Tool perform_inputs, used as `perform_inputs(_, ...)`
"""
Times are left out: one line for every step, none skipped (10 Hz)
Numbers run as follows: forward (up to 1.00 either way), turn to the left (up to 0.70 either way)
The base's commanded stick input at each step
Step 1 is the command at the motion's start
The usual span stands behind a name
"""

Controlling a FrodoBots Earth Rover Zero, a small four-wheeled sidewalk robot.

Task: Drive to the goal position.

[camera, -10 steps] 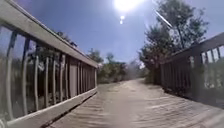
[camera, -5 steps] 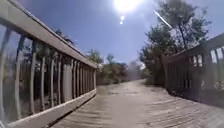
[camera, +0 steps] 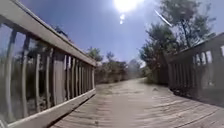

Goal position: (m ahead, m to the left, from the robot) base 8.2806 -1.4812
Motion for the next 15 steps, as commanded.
perform_inputs(0.44, 0.02)
perform_inputs(0.44, 0.02)
perform_inputs(0.44, 0.02)
perform_inputs(0.44, 0.02)
perform_inputs(0.44, 0.02)
perform_inputs(0.44, 0.02)
perform_inputs(0.44, 0.02)
perform_inputs(0.44, 0.02)
perform_inputs(0.44, 0.02)
perform_inputs(0.44, 0.02)
perform_inputs(0.44, 0.02)
perform_inputs(0.44, 0.02)
perform_inputs(0.44, 0.02)
perform_inputs(0.44, 0.02)
perform_inputs(0.44, 0.02)
